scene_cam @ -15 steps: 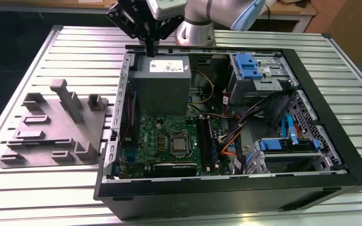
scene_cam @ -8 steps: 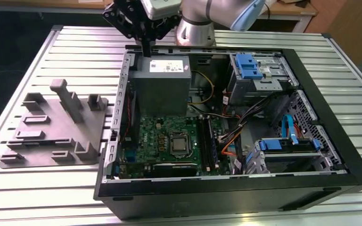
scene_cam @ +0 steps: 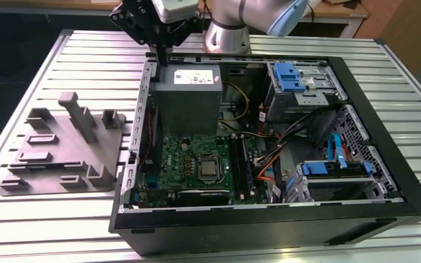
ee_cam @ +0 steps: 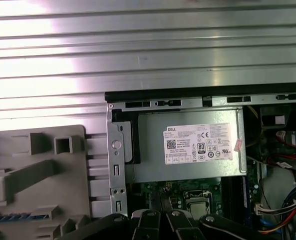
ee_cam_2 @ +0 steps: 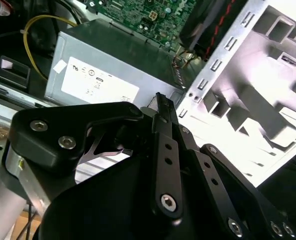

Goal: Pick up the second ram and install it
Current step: 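Reach for the second ram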

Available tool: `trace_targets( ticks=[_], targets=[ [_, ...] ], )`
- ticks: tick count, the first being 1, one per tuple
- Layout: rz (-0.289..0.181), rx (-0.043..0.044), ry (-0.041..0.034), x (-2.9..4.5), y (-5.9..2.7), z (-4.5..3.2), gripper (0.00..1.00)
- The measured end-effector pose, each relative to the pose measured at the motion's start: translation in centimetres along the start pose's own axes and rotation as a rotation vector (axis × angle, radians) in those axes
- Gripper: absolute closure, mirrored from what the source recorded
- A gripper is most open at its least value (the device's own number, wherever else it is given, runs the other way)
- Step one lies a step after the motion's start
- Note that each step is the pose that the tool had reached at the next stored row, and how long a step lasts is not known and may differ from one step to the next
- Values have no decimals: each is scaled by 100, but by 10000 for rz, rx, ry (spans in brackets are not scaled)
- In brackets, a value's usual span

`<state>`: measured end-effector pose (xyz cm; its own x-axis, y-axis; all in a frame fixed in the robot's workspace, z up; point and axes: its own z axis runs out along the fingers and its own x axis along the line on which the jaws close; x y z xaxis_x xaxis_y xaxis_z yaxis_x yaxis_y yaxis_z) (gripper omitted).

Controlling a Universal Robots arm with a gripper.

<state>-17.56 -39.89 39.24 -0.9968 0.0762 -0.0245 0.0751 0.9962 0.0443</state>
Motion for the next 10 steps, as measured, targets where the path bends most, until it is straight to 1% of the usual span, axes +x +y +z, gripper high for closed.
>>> trace_targets(
  ticks=[10],
  targets=[
    [-1,-1,-1,248,-19,-3,90]
  ],
)
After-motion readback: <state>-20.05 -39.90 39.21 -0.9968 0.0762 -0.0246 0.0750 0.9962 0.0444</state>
